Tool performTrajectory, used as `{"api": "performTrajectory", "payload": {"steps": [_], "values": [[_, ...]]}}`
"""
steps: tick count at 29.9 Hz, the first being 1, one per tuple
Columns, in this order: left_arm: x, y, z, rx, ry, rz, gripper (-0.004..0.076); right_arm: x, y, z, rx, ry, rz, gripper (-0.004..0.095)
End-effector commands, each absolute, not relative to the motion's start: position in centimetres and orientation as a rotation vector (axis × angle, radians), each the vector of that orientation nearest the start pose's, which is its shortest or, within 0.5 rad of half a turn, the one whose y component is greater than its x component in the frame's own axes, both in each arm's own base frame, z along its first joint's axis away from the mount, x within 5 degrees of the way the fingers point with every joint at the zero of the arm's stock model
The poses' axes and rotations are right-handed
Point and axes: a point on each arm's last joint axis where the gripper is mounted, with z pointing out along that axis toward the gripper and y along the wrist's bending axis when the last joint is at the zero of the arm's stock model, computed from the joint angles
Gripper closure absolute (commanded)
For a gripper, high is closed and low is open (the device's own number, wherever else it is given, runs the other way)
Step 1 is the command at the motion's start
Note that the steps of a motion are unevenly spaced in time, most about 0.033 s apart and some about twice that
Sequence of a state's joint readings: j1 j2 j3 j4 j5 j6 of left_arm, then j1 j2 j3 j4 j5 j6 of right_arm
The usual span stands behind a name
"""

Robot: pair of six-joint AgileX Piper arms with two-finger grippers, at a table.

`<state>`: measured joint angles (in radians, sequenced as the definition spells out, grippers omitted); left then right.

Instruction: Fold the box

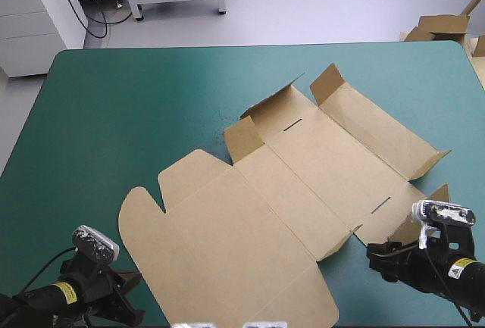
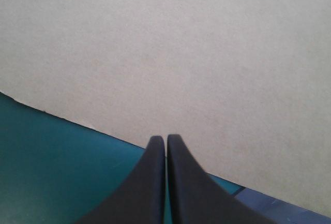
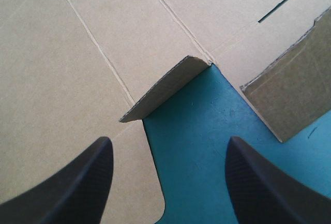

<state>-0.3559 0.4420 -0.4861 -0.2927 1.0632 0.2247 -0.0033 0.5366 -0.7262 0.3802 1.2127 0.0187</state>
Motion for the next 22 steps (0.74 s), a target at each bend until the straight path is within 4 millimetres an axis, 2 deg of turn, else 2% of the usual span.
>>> {"api": "performTrajectory", "payload": {"steps": [1,6,9,13,22], "values": [[5.2,-4.6,27.3,0.612,2.355,-0.474,0.0731,6.9,3.3,33.3,0.050,2.397,0.537,0.0318],[5.2,-4.6,27.3,0.614,2.354,-0.473,0.0731,7.2,3.4,33.7,0.076,2.340,0.560,0.0358],[5.2,-4.6,27.3,0.614,2.354,-0.473,0.0731,7.4,3.7,33.9,0.130,2.317,0.635,0.0396],[5.2,-4.6,27.3,0.614,2.354,-0.473,0.0731,7.9,4.0,33.6,0.135,2.372,0.682,0.0416],[5.2,-4.6,27.3,0.614,2.354,-0.473,0.0731,10.5,4.5,32.5,0.259,2.520,0.809,0.0419]]}}
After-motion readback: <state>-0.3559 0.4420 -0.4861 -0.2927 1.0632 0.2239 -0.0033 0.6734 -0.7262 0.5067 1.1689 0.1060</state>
